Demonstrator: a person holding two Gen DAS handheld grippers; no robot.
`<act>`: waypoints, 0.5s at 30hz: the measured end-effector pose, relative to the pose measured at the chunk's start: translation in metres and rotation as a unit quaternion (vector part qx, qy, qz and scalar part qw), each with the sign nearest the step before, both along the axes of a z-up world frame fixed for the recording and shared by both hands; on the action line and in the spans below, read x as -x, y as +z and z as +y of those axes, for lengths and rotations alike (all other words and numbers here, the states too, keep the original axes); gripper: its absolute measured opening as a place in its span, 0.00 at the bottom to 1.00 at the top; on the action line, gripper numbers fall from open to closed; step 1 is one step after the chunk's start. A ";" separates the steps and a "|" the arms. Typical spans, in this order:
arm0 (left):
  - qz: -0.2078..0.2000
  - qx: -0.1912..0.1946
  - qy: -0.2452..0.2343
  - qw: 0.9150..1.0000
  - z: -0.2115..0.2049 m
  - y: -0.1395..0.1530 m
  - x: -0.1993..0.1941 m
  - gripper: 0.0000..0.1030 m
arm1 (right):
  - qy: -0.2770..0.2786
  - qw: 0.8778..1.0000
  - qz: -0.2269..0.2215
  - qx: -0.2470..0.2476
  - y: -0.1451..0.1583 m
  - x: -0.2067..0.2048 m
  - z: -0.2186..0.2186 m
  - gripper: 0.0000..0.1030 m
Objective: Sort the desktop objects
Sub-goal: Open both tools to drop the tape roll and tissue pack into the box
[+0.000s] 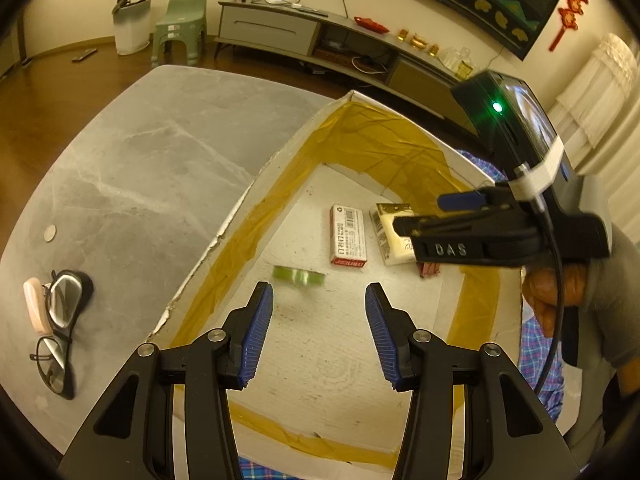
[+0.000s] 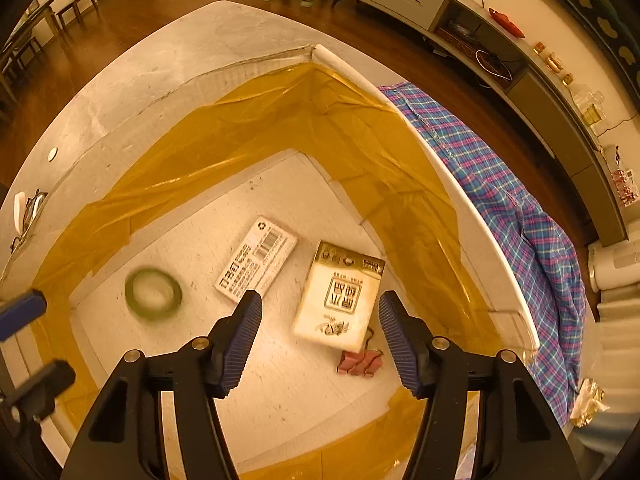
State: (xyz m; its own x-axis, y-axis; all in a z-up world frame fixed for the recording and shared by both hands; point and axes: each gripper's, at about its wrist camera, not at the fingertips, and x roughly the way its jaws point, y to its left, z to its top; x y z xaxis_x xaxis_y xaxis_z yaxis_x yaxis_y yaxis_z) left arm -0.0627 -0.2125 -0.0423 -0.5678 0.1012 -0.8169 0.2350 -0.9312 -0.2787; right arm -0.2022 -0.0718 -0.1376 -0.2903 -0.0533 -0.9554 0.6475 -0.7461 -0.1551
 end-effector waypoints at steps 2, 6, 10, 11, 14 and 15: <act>0.002 -0.002 0.002 1.000 -0.002 0.002 -0.001 0.49 | 0.002 1.000 0.000 0.000 0.004 -0.005 0.002 0.60; 0.011 -0.006 0.008 1.000 -0.006 0.006 -0.006 0.49 | 0.009 1.000 0.001 0.002 0.012 -0.018 0.004 0.61; 0.017 -0.008 0.014 1.000 -0.011 0.009 -0.010 0.49 | 0.019 1.000 0.002 0.004 0.021 -0.034 0.009 0.61; 0.019 -0.010 0.015 1.000 -0.012 0.009 -0.012 0.49 | 0.022 1.000 0.003 0.005 0.023 -0.040 0.011 0.61; 0.023 -0.010 0.011 1.000 -0.010 0.011 -0.014 0.49 | 0.032 0.999 0.012 0.005 0.028 -0.056 0.016 0.63; 0.024 -0.010 0.009 1.000 -0.009 0.011 -0.015 0.49 | 0.036 0.999 0.016 0.004 0.030 -0.063 0.018 0.64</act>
